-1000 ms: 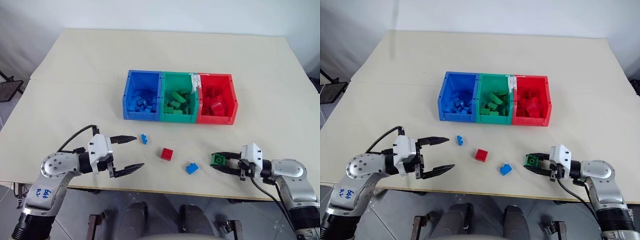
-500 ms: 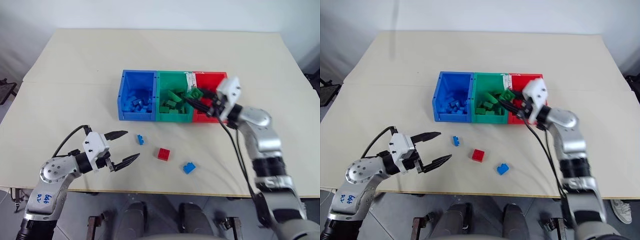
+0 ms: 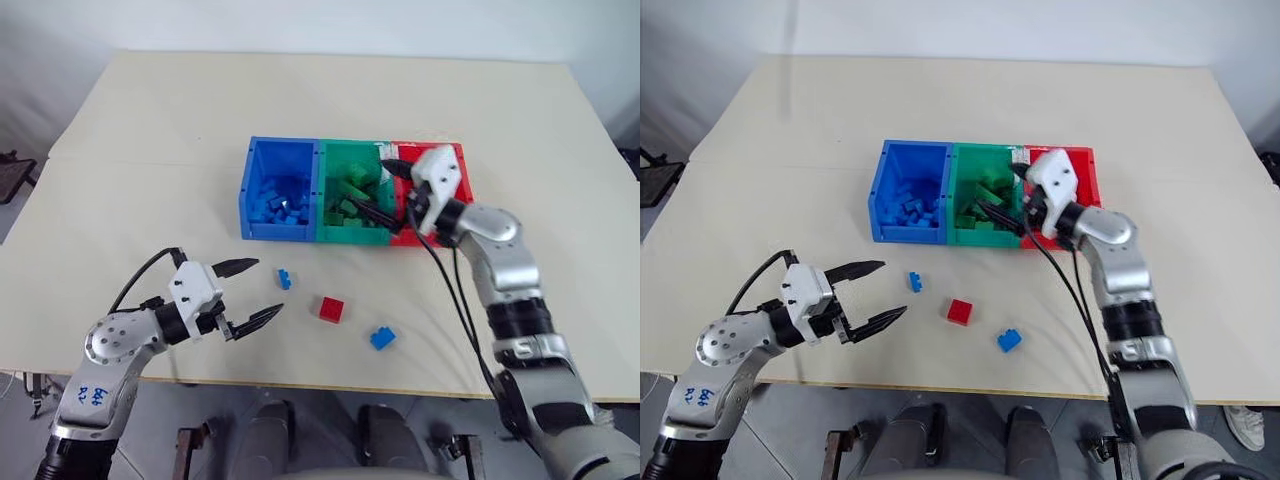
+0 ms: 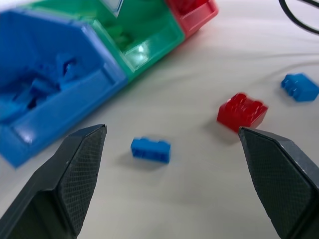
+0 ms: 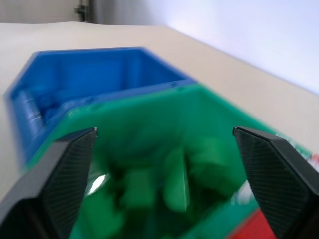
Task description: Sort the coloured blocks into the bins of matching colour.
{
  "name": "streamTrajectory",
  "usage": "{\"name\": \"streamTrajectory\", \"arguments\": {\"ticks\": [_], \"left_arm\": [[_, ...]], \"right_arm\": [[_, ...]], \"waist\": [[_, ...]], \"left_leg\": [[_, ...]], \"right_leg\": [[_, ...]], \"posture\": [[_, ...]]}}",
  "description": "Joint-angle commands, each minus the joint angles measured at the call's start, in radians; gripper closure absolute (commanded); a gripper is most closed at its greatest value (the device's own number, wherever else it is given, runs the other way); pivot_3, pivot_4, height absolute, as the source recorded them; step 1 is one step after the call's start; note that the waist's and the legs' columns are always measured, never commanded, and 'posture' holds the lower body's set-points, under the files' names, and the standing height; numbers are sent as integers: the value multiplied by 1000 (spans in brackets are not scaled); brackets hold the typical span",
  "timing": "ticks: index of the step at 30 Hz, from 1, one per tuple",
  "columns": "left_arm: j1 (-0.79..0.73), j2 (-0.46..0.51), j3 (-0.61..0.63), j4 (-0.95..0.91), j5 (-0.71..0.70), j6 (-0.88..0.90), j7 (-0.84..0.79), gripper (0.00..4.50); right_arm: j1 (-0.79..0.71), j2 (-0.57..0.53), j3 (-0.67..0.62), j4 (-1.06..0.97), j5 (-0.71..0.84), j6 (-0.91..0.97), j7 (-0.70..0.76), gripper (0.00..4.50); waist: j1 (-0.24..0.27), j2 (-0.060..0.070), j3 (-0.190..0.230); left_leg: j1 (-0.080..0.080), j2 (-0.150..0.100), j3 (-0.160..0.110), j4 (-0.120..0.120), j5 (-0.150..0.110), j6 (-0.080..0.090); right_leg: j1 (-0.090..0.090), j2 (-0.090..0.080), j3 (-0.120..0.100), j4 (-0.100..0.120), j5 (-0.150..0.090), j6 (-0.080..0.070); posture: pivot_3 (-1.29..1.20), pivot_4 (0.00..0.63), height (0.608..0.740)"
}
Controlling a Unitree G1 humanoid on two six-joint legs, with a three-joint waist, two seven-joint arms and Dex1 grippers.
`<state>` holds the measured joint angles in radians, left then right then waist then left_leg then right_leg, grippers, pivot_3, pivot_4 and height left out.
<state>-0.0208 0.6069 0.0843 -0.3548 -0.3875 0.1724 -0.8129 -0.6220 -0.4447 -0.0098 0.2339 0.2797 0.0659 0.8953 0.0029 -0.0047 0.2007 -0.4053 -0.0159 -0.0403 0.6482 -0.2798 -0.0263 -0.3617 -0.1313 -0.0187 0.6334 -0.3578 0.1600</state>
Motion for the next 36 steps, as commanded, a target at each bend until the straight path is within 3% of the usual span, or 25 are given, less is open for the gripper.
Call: {"name": "streamTrajectory", "arguments": {"ticks": [1,10,16,21,25,31,34,36], "left_arm": [[-54,11,-47,-17,-16,-3,-61,0],[-186,-33,-184,53,-24,2,-183,0],[-208,-54,-224,69,-10,-18,-219,0],[-186,-35,-182,78,-7,-21,-208,0],[-114,2,-115,71,-25,-38,-206,0],[0,24,-35,10,-25,-30,-159,0],[45,37,-23,-19,-25,-34,-158,0],[65,45,-15,-24,-20,-40,-159,0]], "right_arm": [[184,-104,-107,-191,143,-24,159,38],[696,-339,-427,-213,245,-98,361,38],[802,-373,-480,-164,230,-188,443,38],[717,-341,-271,-338,235,-87,436,38],[539,-309,-38,-381,193,4,473,38],[328,-242,181,-193,38,-91,547,38],[297,-238,227,-123,5,-141,589,625],[285,-236,240,-91,-2,-165,609,1255]], "waist": [[5,0,0],[-2,0,0],[-7,0,0],[-10,0,0],[-8,0,0],[3,-1,0],[10,-1,0],[7,-1,0]], "left_leg": [[0,0,0,0,0,0],[3,2,9,0,0,1],[7,3,13,0,0,1],[12,5,16,0,1,1],[15,8,18,0,0,0],[14,10,17,0,-2,1],[13,9,17,0,-3,3],[13,10,18,0,-3,3]], "right_leg": [[1,0,-1,-1,0,0],[4,1,-2,-6,0,1],[6,1,2,-6,0,1],[7,2,6,-6,0,1],[9,4,7,-6,0,1],[9,2,7,-7,0,1],[9,1,6,-8,0,1],[9,1,7,-8,0,1]], "posture": [[0,150,740],[0,150,740],[0,150,740],[0,150,740],[0,150,740],[0,150,740],[0,150,740],[0,150,740]]}}
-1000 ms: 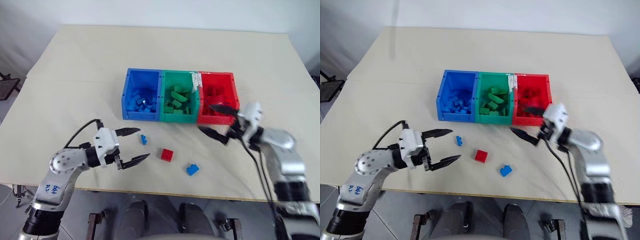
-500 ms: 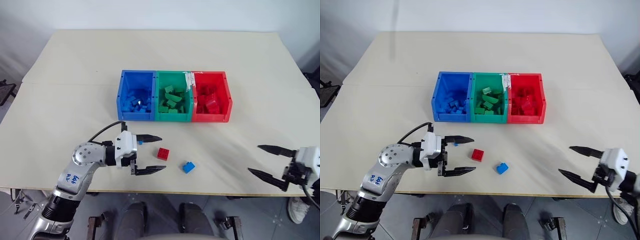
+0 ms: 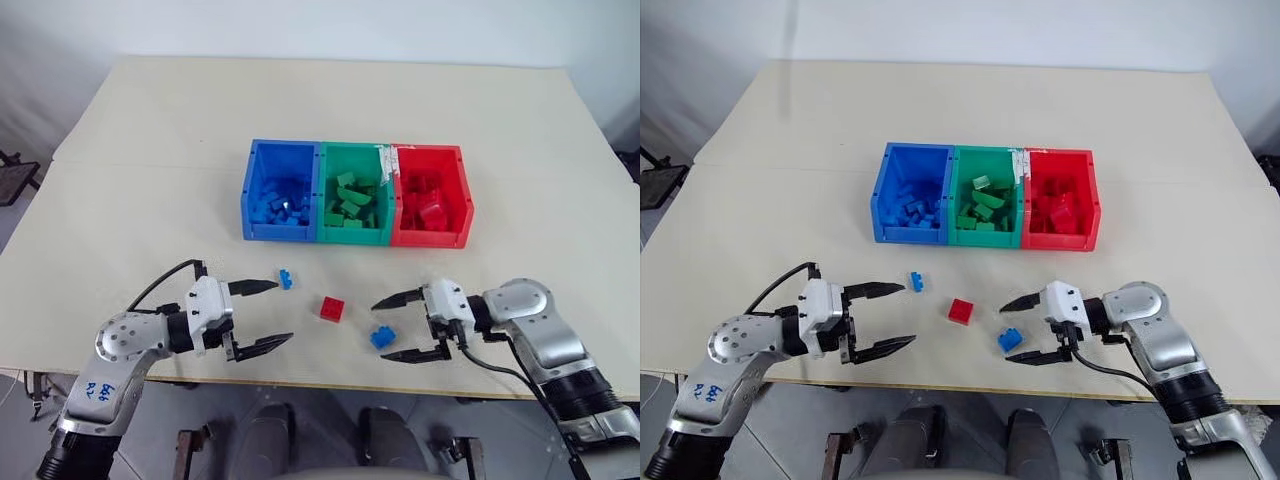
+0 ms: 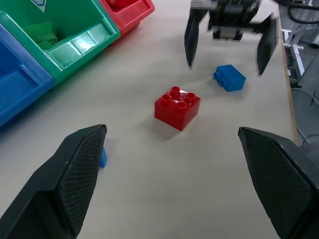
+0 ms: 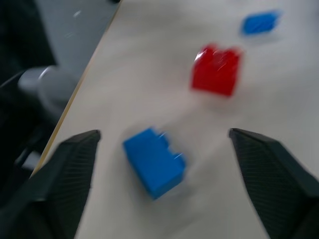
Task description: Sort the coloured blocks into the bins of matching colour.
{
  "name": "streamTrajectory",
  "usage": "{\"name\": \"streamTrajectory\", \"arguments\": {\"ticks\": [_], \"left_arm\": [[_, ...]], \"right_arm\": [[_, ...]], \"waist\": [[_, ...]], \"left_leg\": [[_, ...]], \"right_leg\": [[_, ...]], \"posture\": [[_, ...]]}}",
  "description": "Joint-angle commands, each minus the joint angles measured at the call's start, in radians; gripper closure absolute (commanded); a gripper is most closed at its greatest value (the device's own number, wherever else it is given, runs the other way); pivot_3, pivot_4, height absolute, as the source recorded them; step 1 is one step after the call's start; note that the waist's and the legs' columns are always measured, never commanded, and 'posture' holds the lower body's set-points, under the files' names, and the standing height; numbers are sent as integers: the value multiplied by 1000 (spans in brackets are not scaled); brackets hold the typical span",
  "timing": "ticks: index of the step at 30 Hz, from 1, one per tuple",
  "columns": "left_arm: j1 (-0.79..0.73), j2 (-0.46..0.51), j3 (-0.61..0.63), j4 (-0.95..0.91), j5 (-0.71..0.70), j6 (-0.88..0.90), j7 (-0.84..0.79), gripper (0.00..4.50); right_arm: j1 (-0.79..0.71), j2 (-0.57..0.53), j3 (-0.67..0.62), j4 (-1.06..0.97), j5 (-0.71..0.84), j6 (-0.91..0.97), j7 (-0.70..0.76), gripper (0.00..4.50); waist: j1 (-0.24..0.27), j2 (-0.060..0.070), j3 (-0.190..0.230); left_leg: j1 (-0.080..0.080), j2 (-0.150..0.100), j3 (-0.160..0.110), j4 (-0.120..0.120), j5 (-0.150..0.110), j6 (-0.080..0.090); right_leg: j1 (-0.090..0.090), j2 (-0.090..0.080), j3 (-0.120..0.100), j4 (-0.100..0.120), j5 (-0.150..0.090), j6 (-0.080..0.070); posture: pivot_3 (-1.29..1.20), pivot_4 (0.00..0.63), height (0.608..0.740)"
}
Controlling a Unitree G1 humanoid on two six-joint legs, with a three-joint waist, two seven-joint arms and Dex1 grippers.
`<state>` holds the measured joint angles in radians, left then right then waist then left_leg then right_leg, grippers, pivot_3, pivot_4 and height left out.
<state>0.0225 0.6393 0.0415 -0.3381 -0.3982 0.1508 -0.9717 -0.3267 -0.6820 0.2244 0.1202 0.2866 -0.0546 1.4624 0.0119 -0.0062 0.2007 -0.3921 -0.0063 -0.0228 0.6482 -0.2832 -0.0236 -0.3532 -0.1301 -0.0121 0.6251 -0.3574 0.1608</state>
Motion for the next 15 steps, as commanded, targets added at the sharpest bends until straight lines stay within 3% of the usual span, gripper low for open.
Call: {"name": "streamTrajectory", "arguments": {"ticks": [1,7,15], "left_arm": [[28,15,32,-41,-9,-21,2,0],[28,-1,45,-27,-2,-33,33,0],[142,-82,205,-34,-23,-22,208,0]], "right_arm": [[-18,4,6,40,-12,-64,42,1640],[-50,36,-37,65,34,-78,21,3630],[-161,80,-141,-177,248,372,-221,3670]], "waist": [[-4,0,0],[-14,0,0],[-23,0,0]], "left_leg": [[0,0,0,0,0,0],[1,0,1,0,0,-1],[1,2,-1,0,-1,-2]], "right_leg": [[0,0,0,0,0,0],[0,1,0,0,0,0],[-3,2,1,1,0,0]], "posture": [[0,150,740],[0,150,740],[0,150,740]]}}
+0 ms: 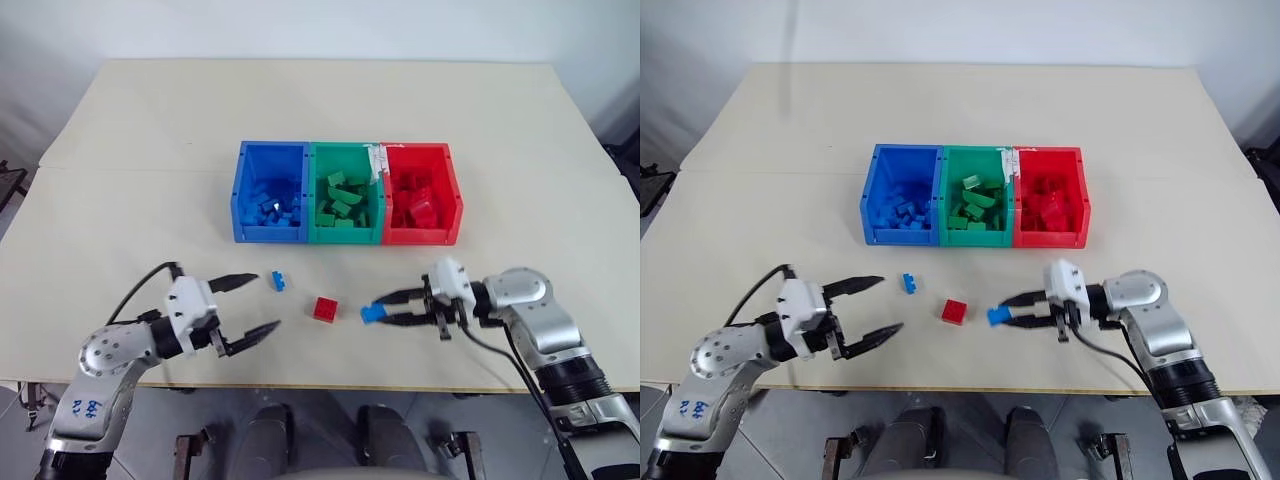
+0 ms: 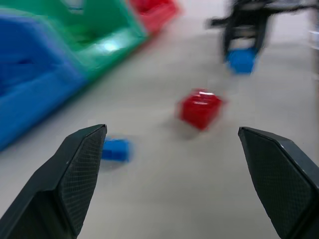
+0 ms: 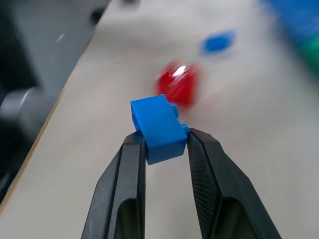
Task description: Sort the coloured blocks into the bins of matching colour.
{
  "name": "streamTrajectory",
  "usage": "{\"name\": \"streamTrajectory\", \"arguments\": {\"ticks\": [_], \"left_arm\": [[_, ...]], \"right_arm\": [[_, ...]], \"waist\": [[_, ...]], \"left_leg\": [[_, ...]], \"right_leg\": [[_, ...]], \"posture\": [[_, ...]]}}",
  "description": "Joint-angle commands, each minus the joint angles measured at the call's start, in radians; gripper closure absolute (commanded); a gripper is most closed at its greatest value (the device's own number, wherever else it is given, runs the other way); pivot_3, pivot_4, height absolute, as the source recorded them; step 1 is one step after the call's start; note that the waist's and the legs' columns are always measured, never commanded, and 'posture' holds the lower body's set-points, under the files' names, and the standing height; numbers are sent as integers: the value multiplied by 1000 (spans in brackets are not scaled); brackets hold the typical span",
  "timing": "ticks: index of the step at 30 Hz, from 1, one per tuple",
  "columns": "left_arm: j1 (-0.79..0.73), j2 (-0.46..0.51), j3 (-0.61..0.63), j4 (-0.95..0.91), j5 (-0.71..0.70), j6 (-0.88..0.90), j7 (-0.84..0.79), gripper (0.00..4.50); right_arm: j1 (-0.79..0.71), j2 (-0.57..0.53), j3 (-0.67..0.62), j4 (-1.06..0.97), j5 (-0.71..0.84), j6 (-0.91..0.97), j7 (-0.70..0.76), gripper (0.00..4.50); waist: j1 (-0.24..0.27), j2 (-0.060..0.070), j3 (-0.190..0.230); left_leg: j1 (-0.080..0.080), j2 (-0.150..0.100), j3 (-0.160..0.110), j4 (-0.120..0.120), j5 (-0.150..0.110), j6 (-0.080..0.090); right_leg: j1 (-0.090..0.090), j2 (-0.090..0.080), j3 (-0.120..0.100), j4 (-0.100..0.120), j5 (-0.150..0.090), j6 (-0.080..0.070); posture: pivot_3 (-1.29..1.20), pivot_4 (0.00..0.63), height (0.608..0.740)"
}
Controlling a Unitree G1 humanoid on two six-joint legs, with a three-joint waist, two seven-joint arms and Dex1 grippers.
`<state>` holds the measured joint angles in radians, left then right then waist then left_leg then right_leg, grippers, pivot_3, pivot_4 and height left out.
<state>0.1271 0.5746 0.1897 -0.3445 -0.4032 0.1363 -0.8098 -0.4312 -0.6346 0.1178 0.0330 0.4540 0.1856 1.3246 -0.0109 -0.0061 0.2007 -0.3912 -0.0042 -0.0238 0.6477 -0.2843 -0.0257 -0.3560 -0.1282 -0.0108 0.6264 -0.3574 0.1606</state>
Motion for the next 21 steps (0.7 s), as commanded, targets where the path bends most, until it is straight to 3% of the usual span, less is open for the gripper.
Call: {"name": "streamTrajectory", "arguments": {"ticks": [1,6,9,13,14,17,21], "left_arm": [[59,-29,74,-33,-15,-10,63,0],[106,-78,123,-42,-6,-20,146,0],[107,-98,126,-45,4,-32,177,0],[109,-109,112,-62,11,-35,198,0],[111,-111,110,-67,12,-35,203,0],[117,-113,109,-75,14,-37,211,0],[117,-104,102,-100,9,-26,208,0]], "right_arm": [[-100,64,-32,-102,89,180,-132,3670],[-325,235,48,-9,-24,239,-309,3670],[-477,384,81,179,-138,175,-458,3670],[-592,486,95,412,-263,71,-596,3670],[-612,502,89,458,-276,46,-614,3110],[-633,520,83,519,-293,3,-608,2340],[-582,483,84,428,-276,14,-535,1003]], "waist": [[0,0,0],[-3,0,0],[-5,-1,0],[-7,-1,-1],[-8,-2,-1],[-15,-2,-1],[-21,-2,-1]], "left_leg": [[0,0,0,0,0,0],[0,0,-2,0,0,-1],[-1,-1,-2,0,-1,0],[-1,-1,-2,-1,-1,0],[-1,-1,-2,-1,-1,0],[-4,-1,0,0,-2,1],[-13,-2,4,1,-2,1]], "right_leg": [[0,0,0,0,0,0],[-2,0,1,1,0,0],[-4,-1,1,2,0,-1],[-5,-1,-1,4,1,-2],[-5,-1,-2,7,1,-2],[-10,-3,-2,11,1,-2],[-22,-3,-7,15,1,-3]], "posture": [[0,150,740],[0,150,740],[0,150,740],[0,150,740],[0,150,740],[0,150,740],[0,150,740]]}}
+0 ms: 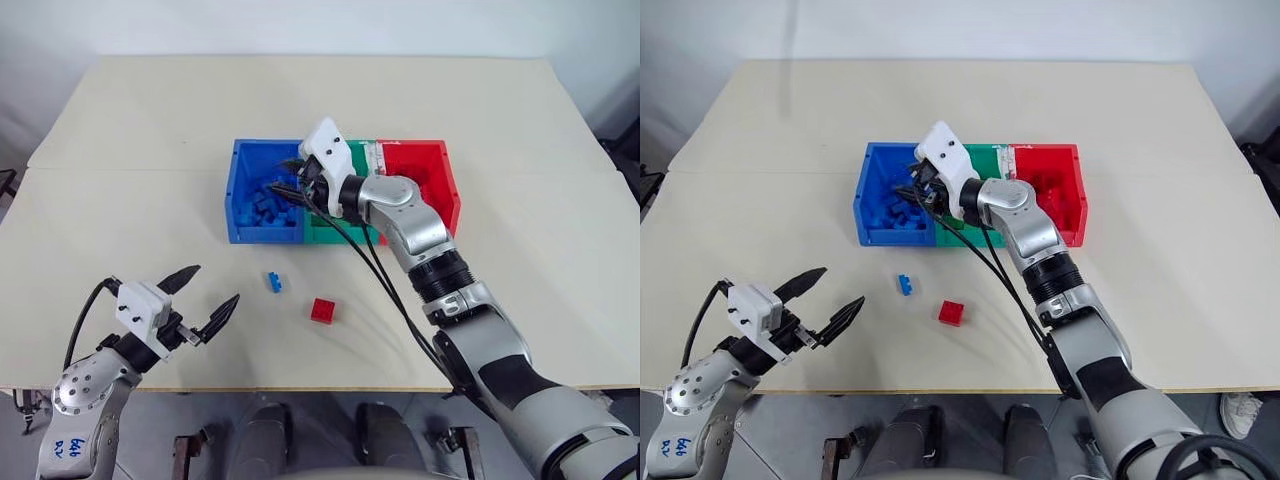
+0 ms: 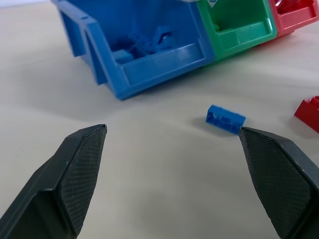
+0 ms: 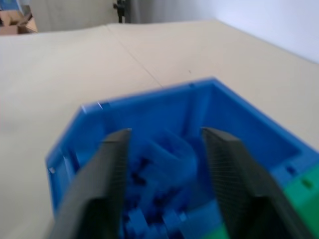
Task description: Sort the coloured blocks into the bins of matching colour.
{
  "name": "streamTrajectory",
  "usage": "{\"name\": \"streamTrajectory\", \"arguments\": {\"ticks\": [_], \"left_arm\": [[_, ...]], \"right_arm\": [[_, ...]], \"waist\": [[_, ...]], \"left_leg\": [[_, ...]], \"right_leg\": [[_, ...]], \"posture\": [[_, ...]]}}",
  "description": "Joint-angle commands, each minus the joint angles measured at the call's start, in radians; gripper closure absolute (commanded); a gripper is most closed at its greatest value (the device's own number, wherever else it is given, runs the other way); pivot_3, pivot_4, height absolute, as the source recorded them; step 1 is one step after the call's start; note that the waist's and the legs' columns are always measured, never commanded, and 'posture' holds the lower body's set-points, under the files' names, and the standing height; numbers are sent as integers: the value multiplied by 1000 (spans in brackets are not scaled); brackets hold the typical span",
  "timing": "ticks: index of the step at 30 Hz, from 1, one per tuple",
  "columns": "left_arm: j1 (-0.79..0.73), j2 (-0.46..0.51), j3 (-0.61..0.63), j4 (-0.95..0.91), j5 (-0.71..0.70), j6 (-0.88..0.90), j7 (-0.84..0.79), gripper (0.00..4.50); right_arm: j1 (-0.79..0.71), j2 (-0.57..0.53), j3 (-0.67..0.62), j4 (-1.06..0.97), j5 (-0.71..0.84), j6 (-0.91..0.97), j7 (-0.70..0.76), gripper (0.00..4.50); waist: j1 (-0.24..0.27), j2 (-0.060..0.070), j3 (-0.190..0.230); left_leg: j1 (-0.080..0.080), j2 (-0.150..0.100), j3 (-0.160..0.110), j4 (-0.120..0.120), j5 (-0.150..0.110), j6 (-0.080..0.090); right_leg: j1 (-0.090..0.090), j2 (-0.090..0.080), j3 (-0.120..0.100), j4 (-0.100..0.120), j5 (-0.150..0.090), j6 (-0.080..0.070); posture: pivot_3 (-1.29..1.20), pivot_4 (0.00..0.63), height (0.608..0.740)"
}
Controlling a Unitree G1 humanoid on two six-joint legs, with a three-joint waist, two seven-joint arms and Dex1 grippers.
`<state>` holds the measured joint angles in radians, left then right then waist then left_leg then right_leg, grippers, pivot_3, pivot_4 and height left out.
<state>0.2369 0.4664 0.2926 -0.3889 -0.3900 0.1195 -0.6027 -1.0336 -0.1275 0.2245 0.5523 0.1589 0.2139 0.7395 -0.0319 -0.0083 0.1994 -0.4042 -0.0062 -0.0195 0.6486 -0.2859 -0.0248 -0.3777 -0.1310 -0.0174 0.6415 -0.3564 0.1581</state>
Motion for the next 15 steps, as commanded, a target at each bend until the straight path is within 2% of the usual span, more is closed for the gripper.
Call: {"name": "streamTrajectory", "arguments": {"ticks": [1,3,8,15], "left_arm": [[1,11,-6,-58,-5,-7,-6,0],[-18,27,-19,-61,-8,-1,-23,0],[-76,96,-72,-43,-17,13,-116,0],[-203,201,-105,66,-46,22,-279,0]], "right_arm": [[49,-49,-26,-141,37,-6,91,659],[117,-107,-46,-252,83,-2,169,10],[349,-288,-149,-478,222,-25,362,10],[701,-525,-404,-514,351,-209,591,10]], "waist": [[0,0,0],[2,0,0],[13,0,0],[25,0,0]], "left_leg": [[0,1,0,0,0,0],[0,1,2,0,0,-1],[0,0,3,2,0,0],[1,1,9,2,-1,1]], "right_leg": [[0,0,-2,0,0,0],[0,0,-4,0,0,0],[2,-1,-4,-1,0,0],[3,1,-4,-4,0,0]], "posture": [[0,150,740],[0,150,740],[0,150,740],[0,150,740]]}}
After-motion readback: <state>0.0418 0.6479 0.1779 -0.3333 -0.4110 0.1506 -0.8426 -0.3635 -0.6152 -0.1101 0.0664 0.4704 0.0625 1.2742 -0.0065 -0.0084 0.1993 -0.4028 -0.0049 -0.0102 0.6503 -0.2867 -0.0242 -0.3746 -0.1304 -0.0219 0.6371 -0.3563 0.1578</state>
